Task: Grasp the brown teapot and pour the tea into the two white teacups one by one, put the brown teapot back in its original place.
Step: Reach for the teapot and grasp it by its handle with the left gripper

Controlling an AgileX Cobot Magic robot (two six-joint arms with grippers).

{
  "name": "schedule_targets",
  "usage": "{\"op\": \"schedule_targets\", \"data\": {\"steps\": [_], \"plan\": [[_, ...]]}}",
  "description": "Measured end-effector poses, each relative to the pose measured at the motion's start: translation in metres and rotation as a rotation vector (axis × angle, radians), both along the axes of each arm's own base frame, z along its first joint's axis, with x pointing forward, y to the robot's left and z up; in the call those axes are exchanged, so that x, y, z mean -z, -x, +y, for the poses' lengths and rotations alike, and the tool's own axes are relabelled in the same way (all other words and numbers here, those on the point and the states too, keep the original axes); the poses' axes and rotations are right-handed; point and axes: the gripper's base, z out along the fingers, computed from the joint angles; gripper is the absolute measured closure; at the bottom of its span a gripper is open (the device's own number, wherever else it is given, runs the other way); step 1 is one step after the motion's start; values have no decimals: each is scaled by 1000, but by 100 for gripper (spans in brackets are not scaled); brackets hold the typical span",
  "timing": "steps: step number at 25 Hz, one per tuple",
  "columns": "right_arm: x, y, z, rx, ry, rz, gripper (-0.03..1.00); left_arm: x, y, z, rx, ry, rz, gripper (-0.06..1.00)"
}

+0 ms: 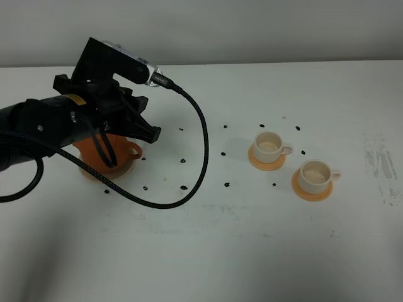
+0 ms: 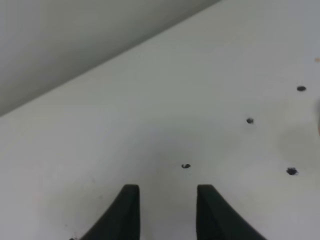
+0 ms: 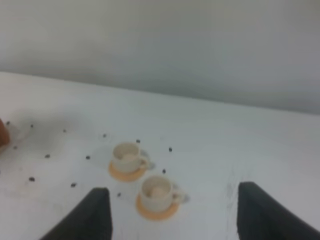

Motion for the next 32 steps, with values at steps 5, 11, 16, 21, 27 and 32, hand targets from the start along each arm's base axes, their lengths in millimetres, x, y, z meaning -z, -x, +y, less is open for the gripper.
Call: {"op": "schedule_targets", "data": {"steps": [5, 11, 16, 21, 27, 32], "plan": [[36, 5, -1, 23, -41, 62, 48, 7, 3, 5, -44, 3, -24, 68], [59, 3, -7, 75, 25, 210, 51, 7, 2, 6, -67, 22, -26, 68], [62, 1, -8, 88, 24, 219, 52, 17, -1, 5, -75, 15, -1, 68], [63, 1, -8, 90, 21, 216, 52, 29, -1, 3, -70, 9, 57, 68], [62, 1, -6, 86, -2, 217, 52, 21, -5, -5, -30, 44, 117, 68], [62, 0, -3, 190, -35, 217, 52, 8, -9, -15, 24, 82, 170, 68]]}}
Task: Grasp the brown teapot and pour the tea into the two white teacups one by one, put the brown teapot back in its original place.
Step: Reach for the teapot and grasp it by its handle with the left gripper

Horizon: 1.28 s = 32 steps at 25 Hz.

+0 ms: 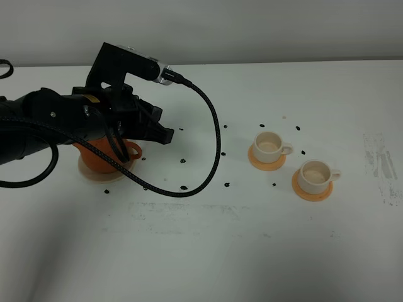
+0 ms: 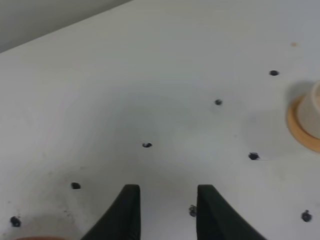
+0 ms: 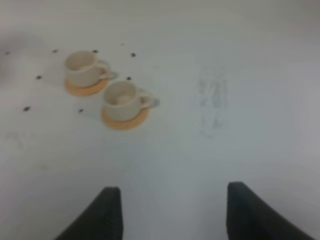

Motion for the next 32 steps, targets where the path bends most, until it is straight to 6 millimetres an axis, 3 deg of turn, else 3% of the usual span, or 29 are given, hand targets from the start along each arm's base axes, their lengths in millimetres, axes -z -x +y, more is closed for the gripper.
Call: {"op": "schedule_targets", "data": {"steps": [19, 23, 28, 32], "plan": [[-1, -2, 5, 35, -51, -17, 52, 1, 2, 1, 38, 3, 76, 68], [-2, -2, 5, 36, -51, -20, 52, 4, -6, 18, 7, -25, 155, 68], [-2, -2, 5, 35, -51, -20, 52, -3, -20, 24, -79, -63, 274, 68], [-2, -2, 5, 34, -52, -20, 52, -14, -35, 22, -124, -58, 262, 68]]}}
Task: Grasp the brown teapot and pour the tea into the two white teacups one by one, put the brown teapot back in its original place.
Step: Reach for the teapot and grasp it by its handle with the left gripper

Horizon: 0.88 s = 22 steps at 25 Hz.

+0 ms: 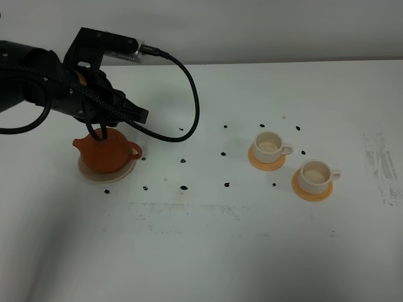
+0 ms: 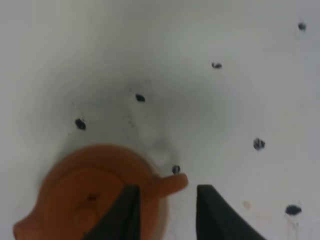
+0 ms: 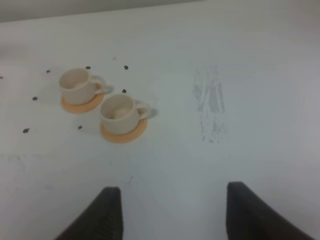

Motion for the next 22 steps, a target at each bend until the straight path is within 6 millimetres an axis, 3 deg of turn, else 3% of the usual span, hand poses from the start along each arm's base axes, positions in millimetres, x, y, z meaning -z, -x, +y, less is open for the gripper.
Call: {"op": "schedule_targets", "data": {"steps": [5, 14, 22], "plan": [[0, 0, 0, -1, -1, 0, 52, -4, -16, -20, 16, 34, -23, 68], [0, 0, 0, 0, -1, -1, 52, 52, -33, -28, 7, 3, 98, 68], [0, 0, 0, -1, -2, -1, 52, 67, -32, -36, 8, 14, 139, 68]]}}
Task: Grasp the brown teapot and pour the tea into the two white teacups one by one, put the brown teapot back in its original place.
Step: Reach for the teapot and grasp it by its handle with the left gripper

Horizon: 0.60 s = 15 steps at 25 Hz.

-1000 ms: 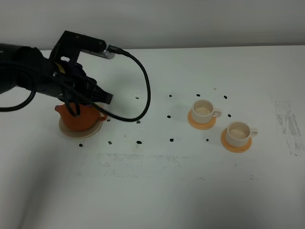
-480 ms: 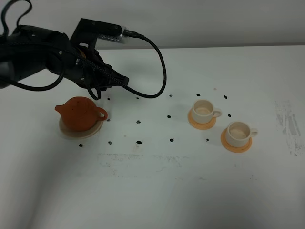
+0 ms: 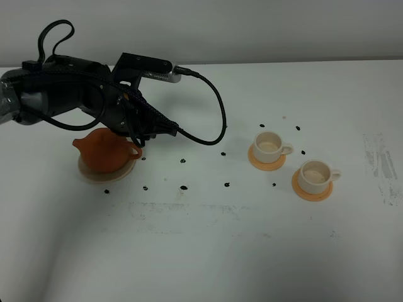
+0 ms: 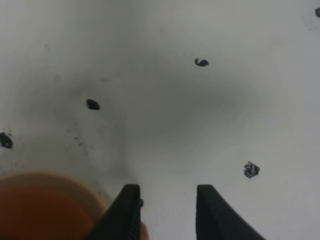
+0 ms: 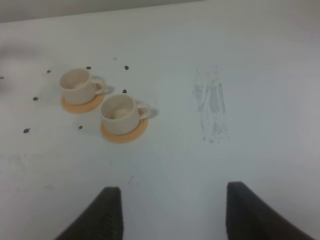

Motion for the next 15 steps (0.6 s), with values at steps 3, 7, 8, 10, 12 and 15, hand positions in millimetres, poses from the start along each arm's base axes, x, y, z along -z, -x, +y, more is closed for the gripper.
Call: {"op": "schedule_targets", "data": {"steps": [3, 7, 8, 10, 12, 15], "plan": [[0, 0, 0, 0, -1, 0, 52, 5, 0, -3, 1, 3, 13, 68], [0, 0, 0, 0, -1, 0, 52, 16, 0, -6, 8, -7, 31, 68], [0, 0, 0, 0, -1, 0, 52, 19, 0, -6, 12, -13, 30, 68], [0, 0, 0, 0, -1, 0, 52, 22, -2, -6, 20, -25, 22, 68], [0, 0, 0, 0, -1, 0, 52, 24, -3, -6, 33, -41, 3, 68], [0, 0, 0, 0, -1, 0, 52, 22, -6, -6, 44, -47, -34, 68]]}}
